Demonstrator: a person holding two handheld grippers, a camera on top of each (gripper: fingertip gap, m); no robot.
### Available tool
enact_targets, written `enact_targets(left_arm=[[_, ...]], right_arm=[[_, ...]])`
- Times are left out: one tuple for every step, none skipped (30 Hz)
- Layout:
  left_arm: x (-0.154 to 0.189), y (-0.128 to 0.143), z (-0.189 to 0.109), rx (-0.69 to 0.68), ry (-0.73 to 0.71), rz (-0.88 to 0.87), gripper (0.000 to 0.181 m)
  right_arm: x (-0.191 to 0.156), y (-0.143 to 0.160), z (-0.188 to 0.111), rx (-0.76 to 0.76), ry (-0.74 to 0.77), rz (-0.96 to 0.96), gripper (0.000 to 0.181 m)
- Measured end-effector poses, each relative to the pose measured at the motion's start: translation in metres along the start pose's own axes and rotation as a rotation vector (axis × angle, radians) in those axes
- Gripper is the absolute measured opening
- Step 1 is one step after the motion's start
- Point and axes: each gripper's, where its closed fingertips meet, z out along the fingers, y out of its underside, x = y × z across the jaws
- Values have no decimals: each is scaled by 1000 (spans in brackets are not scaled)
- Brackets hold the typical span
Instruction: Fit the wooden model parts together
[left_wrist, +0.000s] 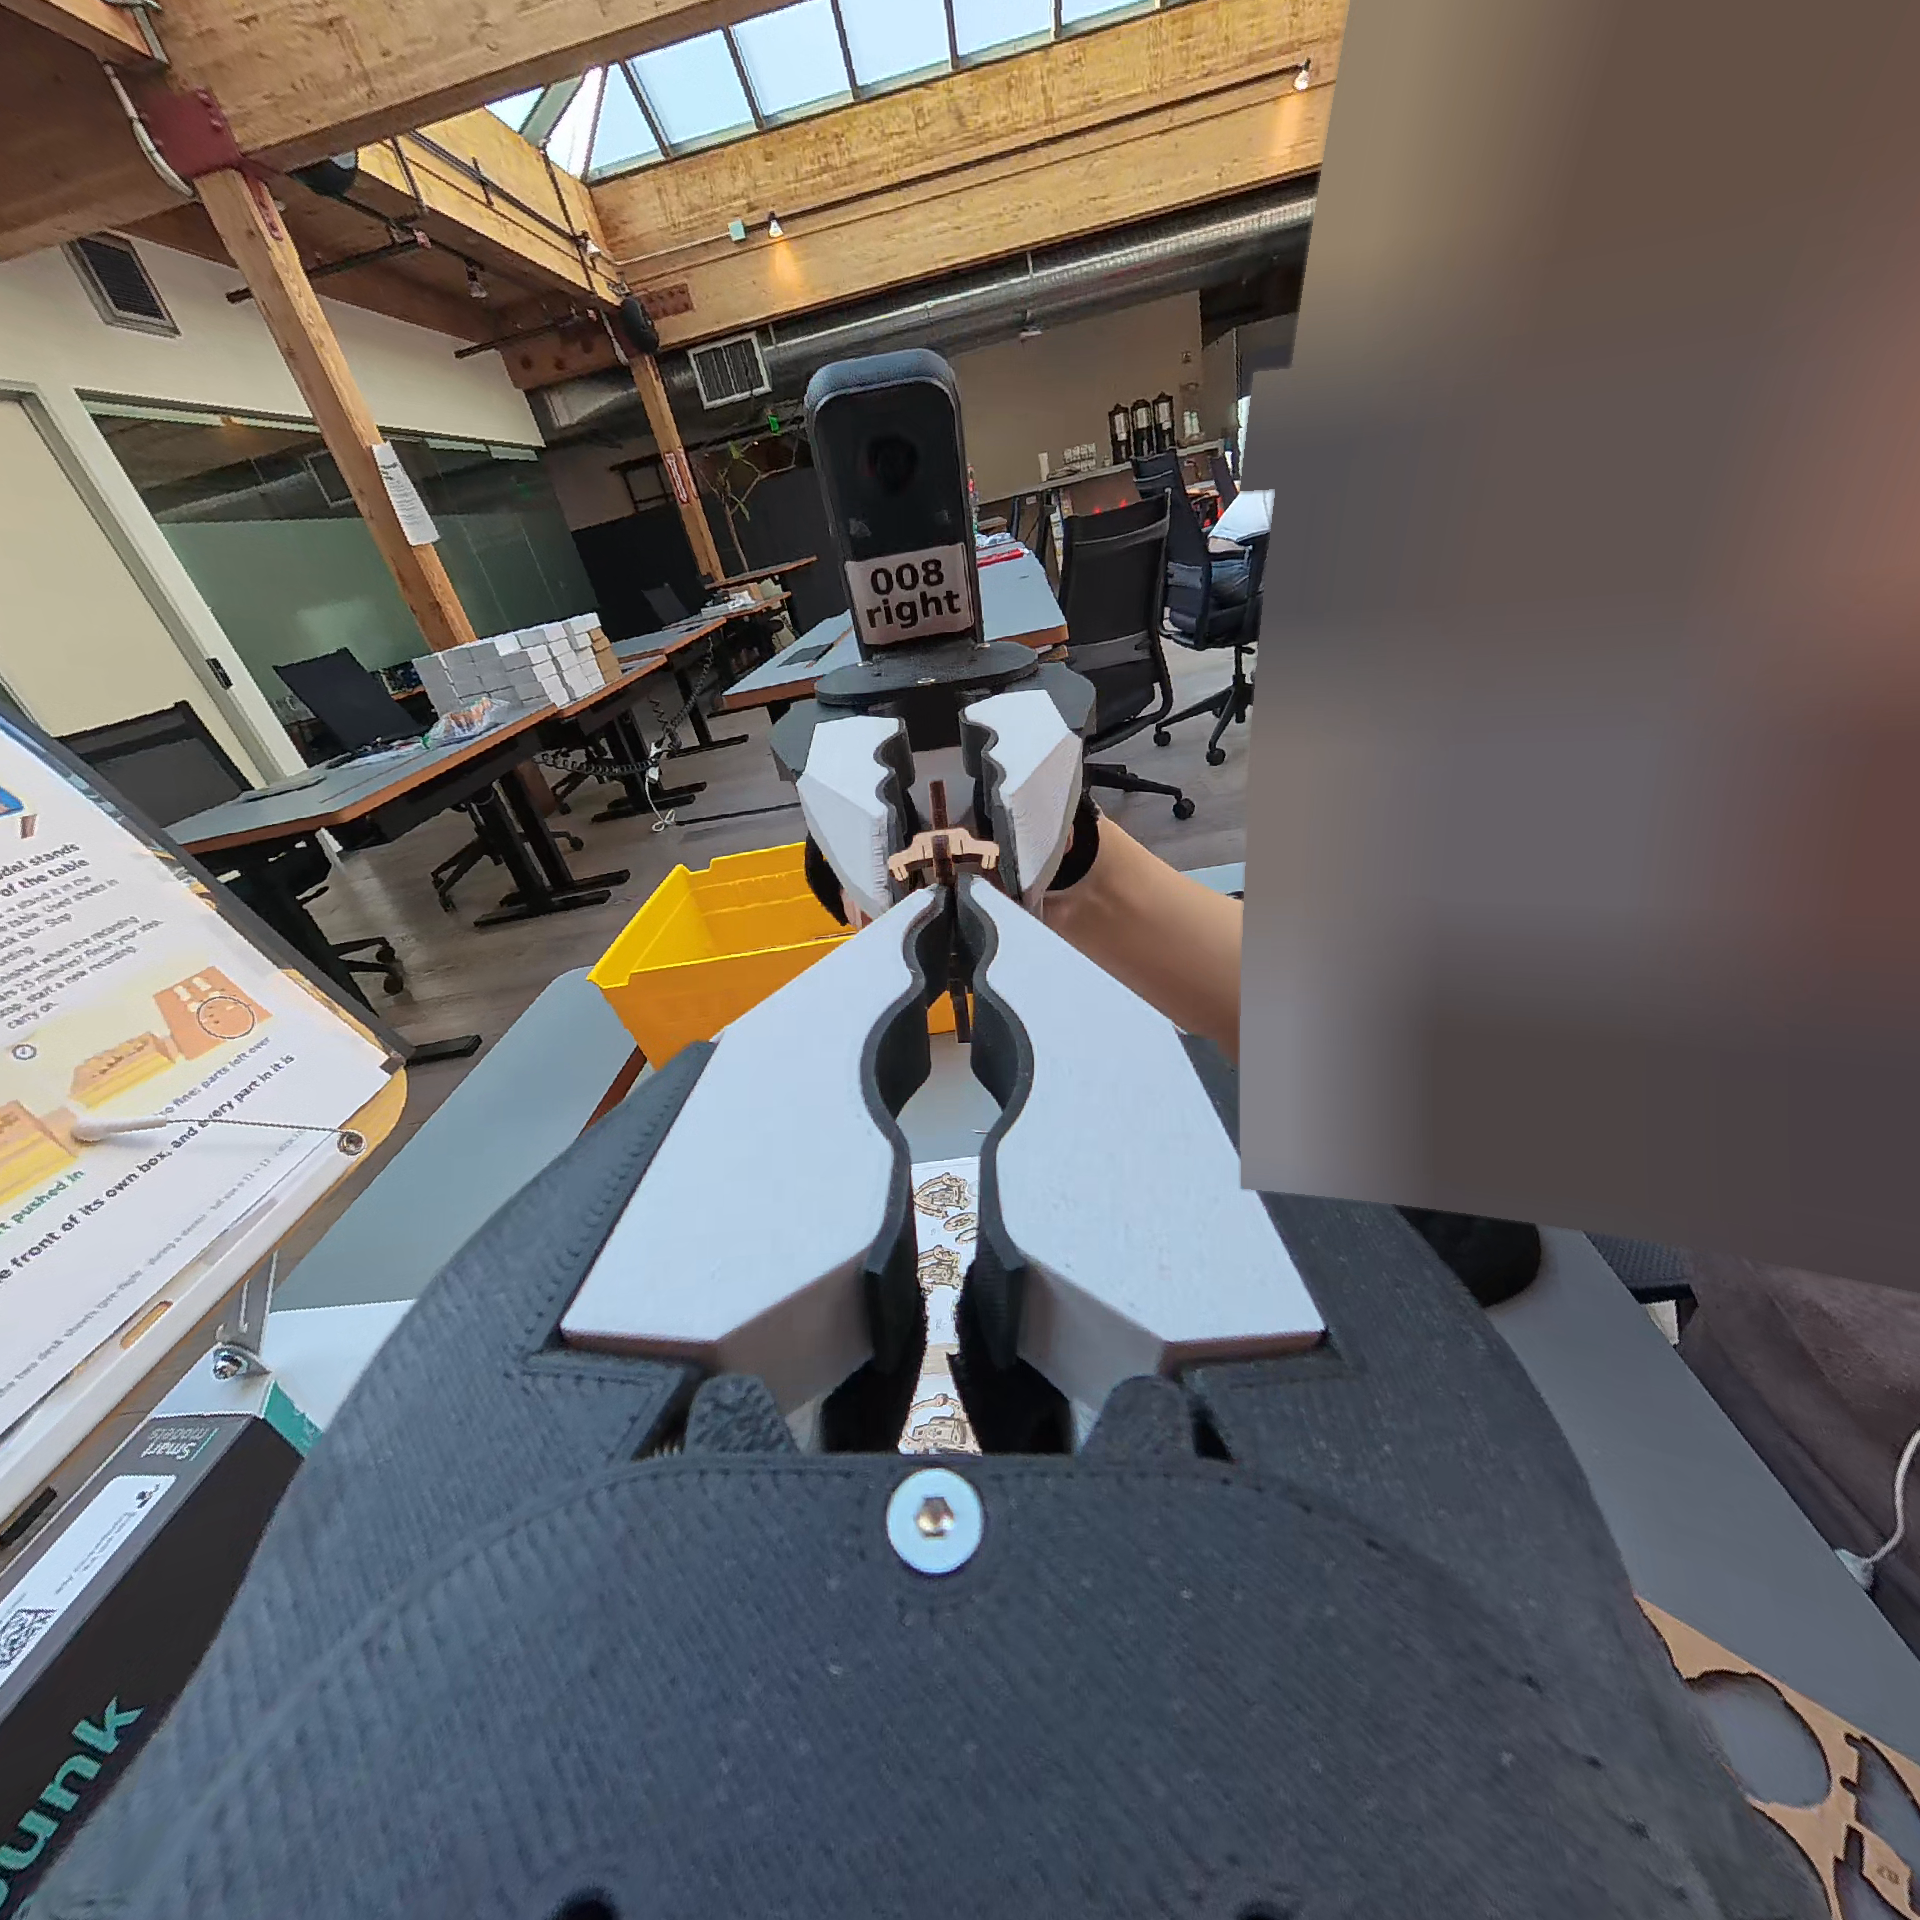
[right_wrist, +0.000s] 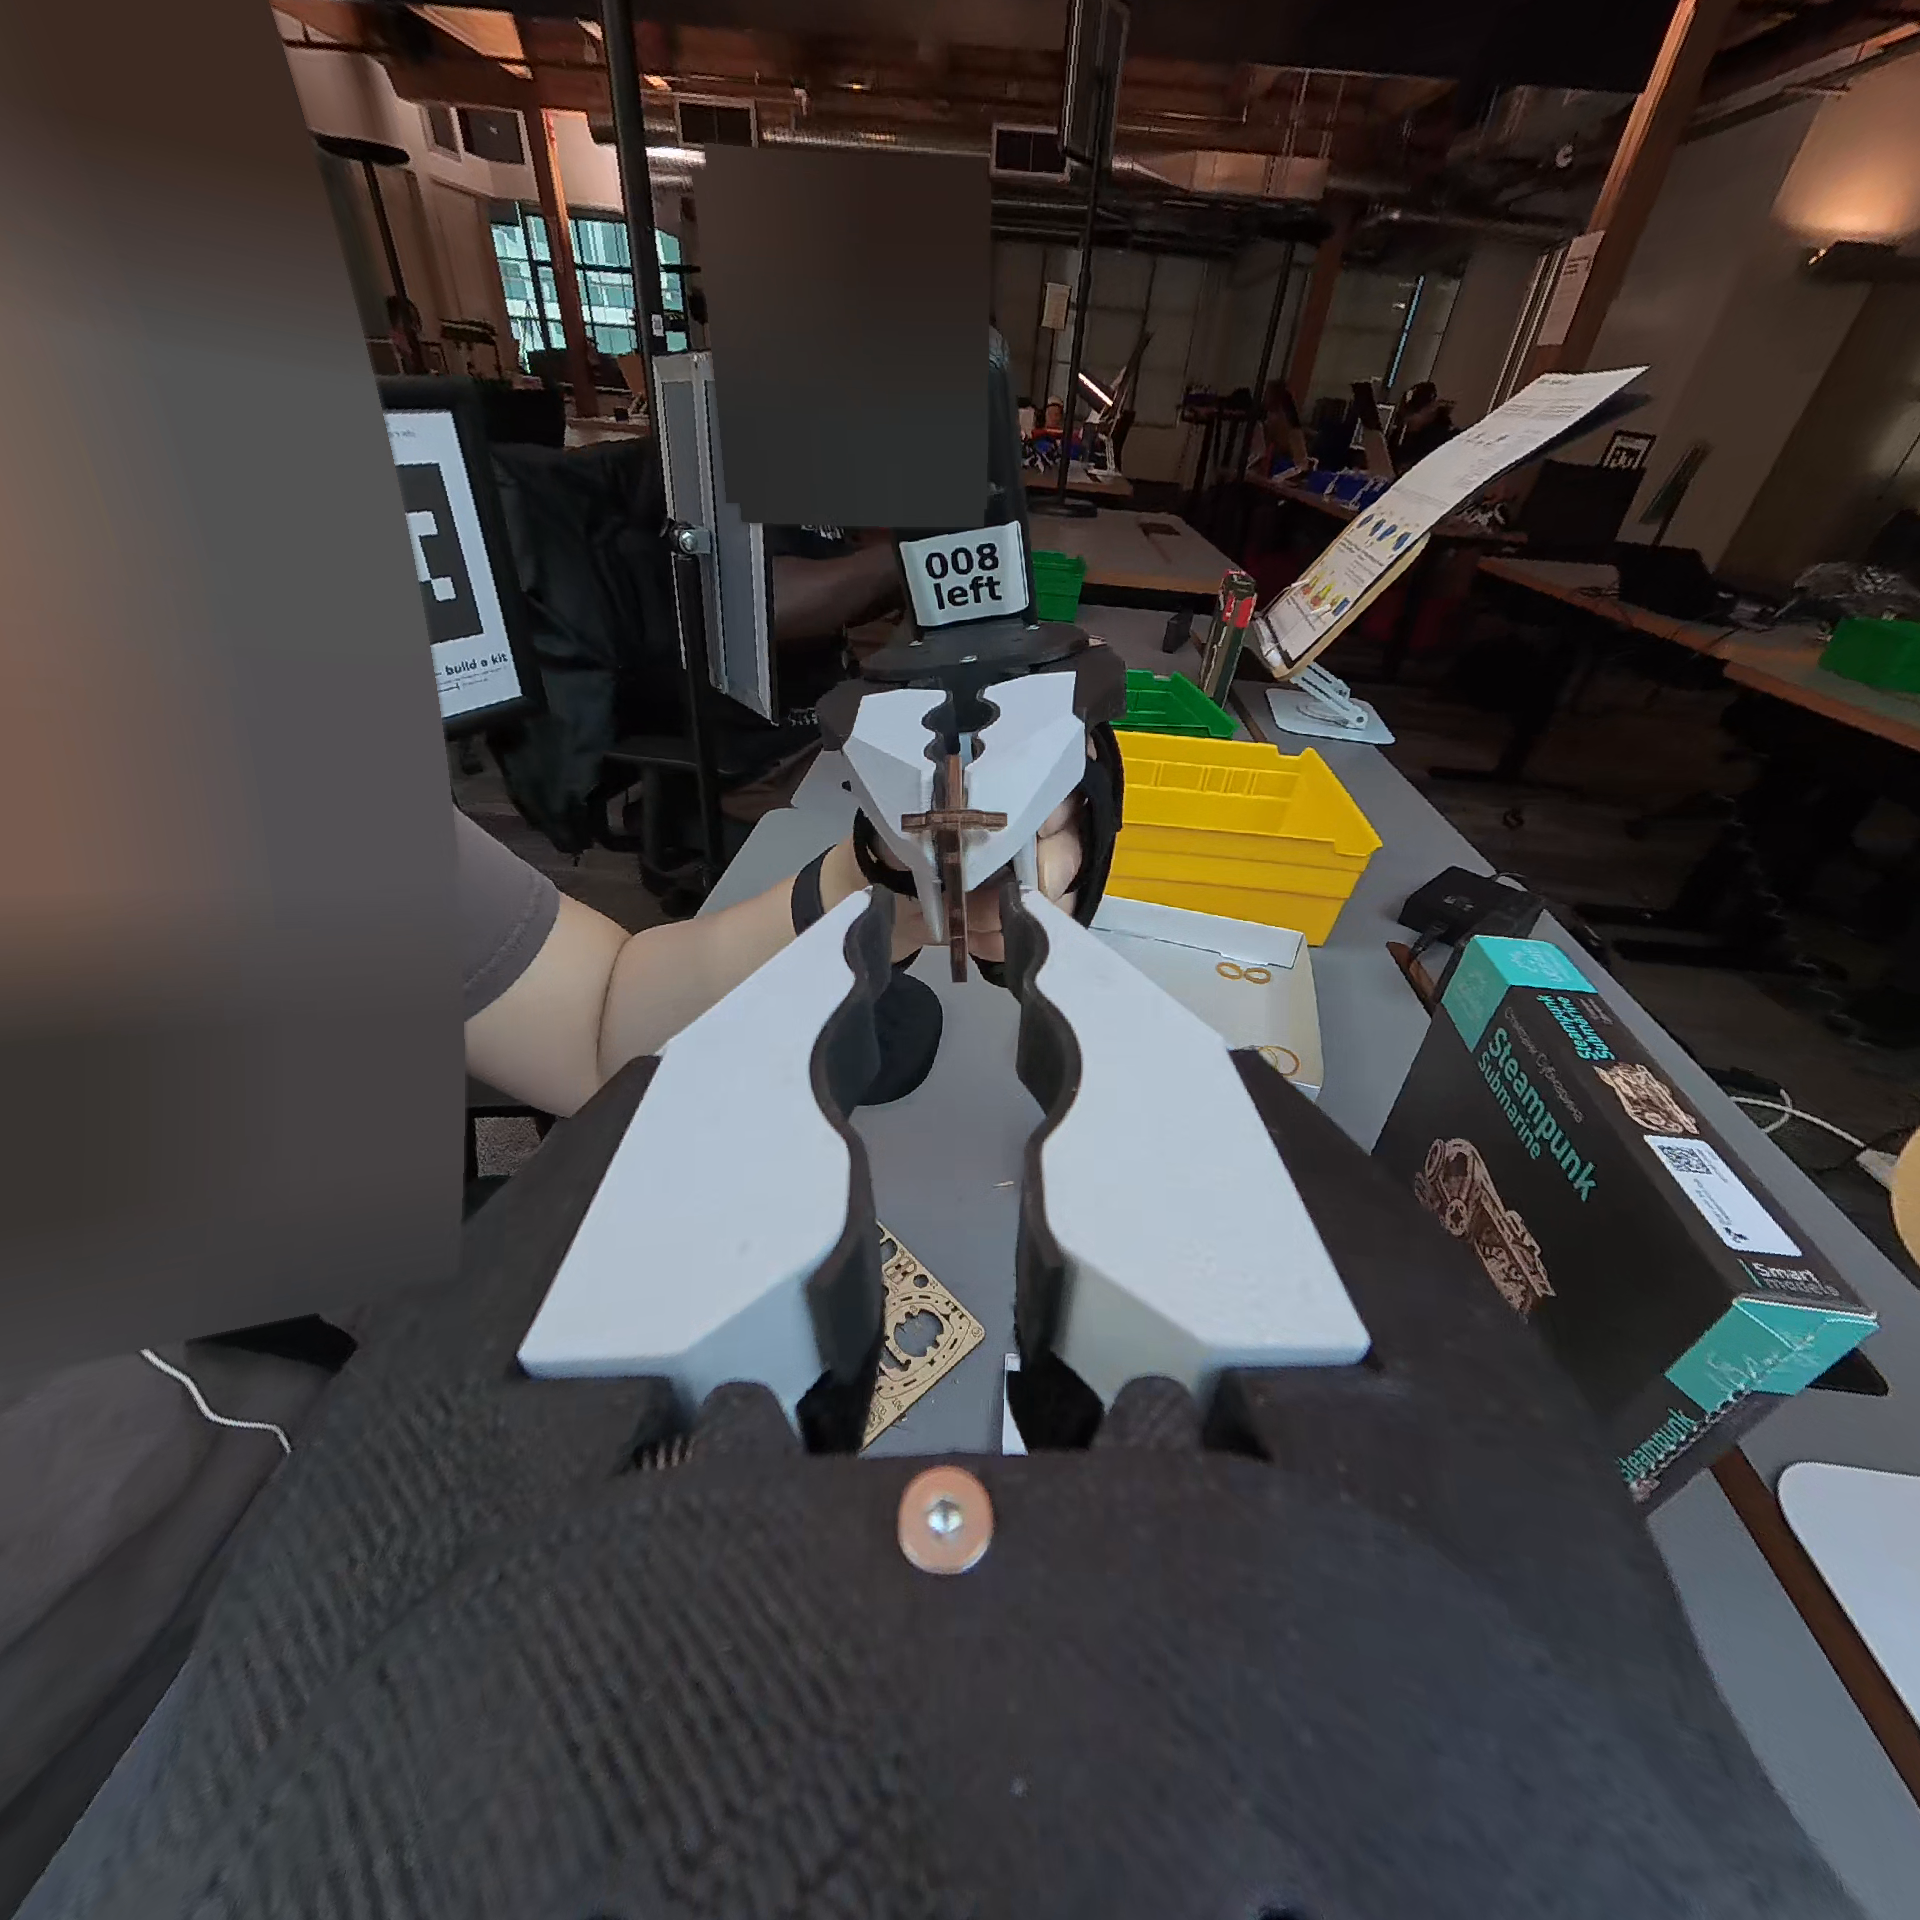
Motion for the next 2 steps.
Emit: enact_targets(left_arm=[[0, 0, 0, 2, -2, -2, 0], [0, 0, 1, 4, 0, -4, 0]], right_arm=[[1, 1, 2, -3, 4, 11, 19], [2, 2, 4, -3, 1, 21, 18]])
